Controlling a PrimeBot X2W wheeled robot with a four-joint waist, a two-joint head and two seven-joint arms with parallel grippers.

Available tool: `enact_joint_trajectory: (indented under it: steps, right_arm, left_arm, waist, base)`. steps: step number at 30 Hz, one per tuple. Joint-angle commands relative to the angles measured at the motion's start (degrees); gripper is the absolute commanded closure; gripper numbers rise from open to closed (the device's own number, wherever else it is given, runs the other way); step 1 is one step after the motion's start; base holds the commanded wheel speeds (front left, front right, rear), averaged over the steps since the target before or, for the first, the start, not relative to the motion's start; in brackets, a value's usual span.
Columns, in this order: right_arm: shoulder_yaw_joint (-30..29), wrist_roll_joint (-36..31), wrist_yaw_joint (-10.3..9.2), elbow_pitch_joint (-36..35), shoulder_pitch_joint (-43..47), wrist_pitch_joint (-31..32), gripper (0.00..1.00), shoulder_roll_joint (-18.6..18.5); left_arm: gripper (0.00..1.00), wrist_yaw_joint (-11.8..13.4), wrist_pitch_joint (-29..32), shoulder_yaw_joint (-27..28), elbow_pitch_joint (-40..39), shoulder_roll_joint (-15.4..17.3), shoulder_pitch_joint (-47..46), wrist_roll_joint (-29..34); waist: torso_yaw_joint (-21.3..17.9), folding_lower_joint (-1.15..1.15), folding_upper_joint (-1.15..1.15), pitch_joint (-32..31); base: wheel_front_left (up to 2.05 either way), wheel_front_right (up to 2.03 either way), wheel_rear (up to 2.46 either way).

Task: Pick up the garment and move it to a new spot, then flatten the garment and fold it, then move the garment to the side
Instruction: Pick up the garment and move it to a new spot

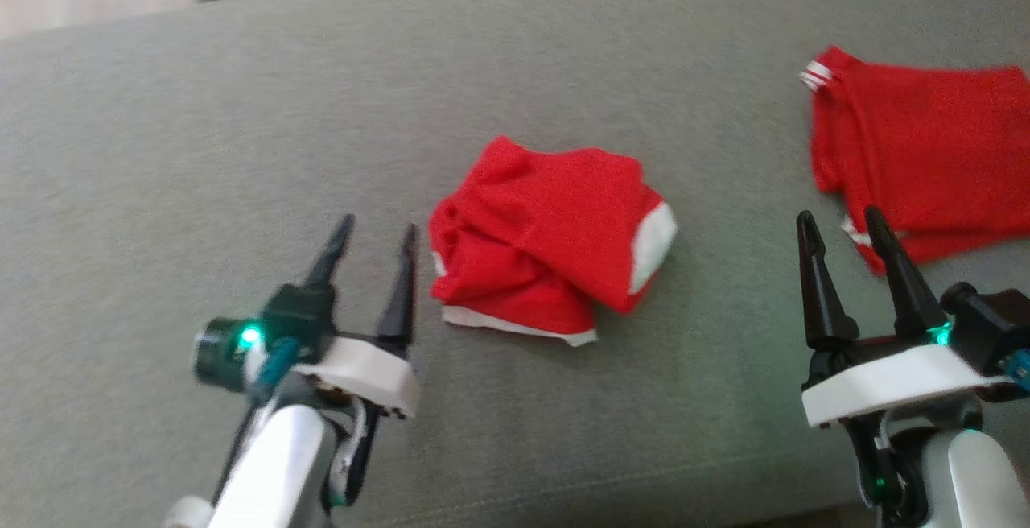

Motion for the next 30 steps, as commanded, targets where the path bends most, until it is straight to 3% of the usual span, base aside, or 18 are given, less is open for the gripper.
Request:
enact_joint_trajectory:
  steps: [1, 6, 12, 30]
  right_arm:
    - [0.9, -0.5, 0.20, -2.3, -0.4, 0.4, 0.00, -0.9]
    - [0.9, -1.2, 0.20, -3.0, 0.4, 1.4, 0.00, -1.6]
    - [1.0, -2.0, 0.20, -3.2, 1.5, 2.2, 0.00, -1.9]
    - [1.9, -2.0, 0.20, -3.1, 5.0, 3.6, 0.00, -1.5]
  left_arm:
    - [0.00, 1.1, -0.8, 3.3, -3.0, 1.1, -0.8, -0.5]
    - [0.00, 3.6, -1.3, 7.6, -6.7, 3.5, 1.9, -0.5]
    - [0.00, 3.1, -1.4, 10.6, -9.7, 5.9, 5.2, -1.7]
    - [0.00, 4.3, 0.2, 10.3, -15.5, 8.2, 13.2, -1.4]
  waist:
    - [3.3, 0.00, 0.00, -2.2]
    - [6.4, 0.00, 0.00, -3.5]
    - [7.7, 0.00, 0.00, -5.0]
    - [6.0, 0.00, 0.00, -8.1]
  base:
    - [0.00, 0.00, 0.00]
    - [0.00, 0.00, 0.00]
    - [0.00, 0.00, 0.00]
    - [0.00, 0.00, 0.00]
